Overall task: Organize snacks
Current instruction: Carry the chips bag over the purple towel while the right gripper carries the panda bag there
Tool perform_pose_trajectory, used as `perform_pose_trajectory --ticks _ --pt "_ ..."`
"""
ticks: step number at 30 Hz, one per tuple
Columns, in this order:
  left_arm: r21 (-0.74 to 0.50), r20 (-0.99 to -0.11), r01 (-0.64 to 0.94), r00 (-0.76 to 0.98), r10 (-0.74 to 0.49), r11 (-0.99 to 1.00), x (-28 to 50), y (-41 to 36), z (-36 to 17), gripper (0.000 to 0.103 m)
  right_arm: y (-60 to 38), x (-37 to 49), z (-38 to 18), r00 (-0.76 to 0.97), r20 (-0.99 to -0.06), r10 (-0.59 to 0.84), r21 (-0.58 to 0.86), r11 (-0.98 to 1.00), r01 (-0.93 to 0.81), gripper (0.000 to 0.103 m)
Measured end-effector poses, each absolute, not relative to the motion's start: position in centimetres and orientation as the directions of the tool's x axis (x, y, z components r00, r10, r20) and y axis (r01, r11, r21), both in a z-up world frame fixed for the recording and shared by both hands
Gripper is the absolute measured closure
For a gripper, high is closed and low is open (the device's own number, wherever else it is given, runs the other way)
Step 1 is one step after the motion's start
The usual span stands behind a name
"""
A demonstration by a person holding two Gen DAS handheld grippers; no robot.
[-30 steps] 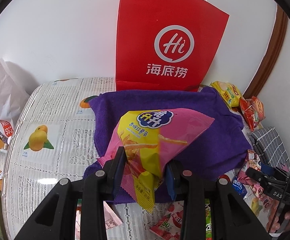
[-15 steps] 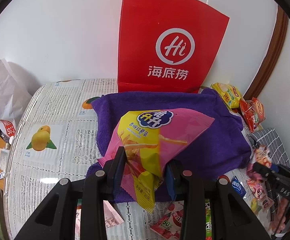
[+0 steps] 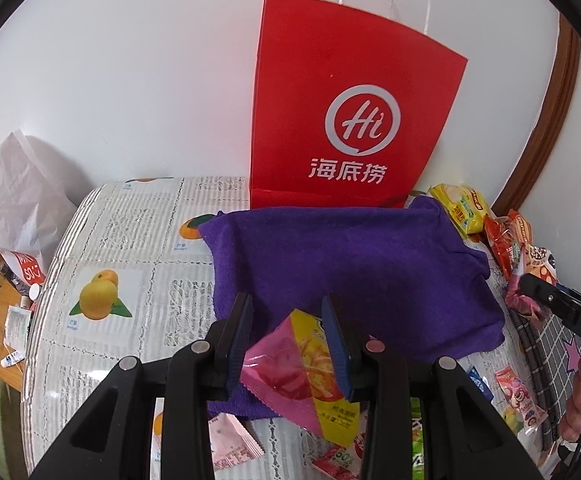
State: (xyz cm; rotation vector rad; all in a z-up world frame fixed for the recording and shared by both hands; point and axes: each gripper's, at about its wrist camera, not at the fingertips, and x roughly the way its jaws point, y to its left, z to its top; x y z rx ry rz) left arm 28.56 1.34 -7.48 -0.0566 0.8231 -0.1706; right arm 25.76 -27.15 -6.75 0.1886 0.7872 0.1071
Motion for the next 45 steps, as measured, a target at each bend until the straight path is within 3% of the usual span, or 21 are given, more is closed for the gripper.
perform_pose_trajectory --ticks 9,12,15,18,25,37,45 --pt "-0.143 -0.759 0.139 0.62 -0.199 0.98 29.6 1.4 -9.8 0.067 -25.4 27.8 -9.3 0.661 -0.728 0.181 0.194 0.979 -0.054 0.064" --pt "-0.184 -0.767 0.158 0.595 -0.242 0.97 29.7 1.4 -10.4 0.044 -25.3 28.7 -10.2 0.645 -0.744 0.174 0.188 0.981 -0.047 0.064" --pt "-0.199 -0.756 0.192 0.594 -0.275 0.961 29.2 1.0 -10.8 0.04 -25.4 29.3 -11.1 0.63 -0.757 0.172 0.191 0.981 -0.038 0.064" --pt "-0.184 -0.766 0.233 0.575 -0.287 0.955 28.7 0.0 -11.4 0.03 -25.2 29.6 -11.6 0.624 -0.76 0.181 0.199 0.979 -0.042 0.064" --pt "-0.103 -0.803 0.271 0.546 -0.241 0.957 28.7 -1.7 -13.0 0.02 -25.0 29.6 -12.1 0.614 -0.768 0.182 0.195 0.98 -0.046 0.064" --pt "0.011 -0.811 0.301 0.56 -0.167 0.954 29.2 -3.3 -14.3 0.008 -25.0 30.7 -12.8 0.591 -0.787 0.179 0.183 0.982 -0.054 0.064" --pt "0.025 -0.803 0.315 0.572 -0.169 0.949 28.7 -3.2 -14.2 0.011 -24.5 32.1 -14.3 0.564 -0.807 0.172 0.174 0.983 -0.051 0.064"
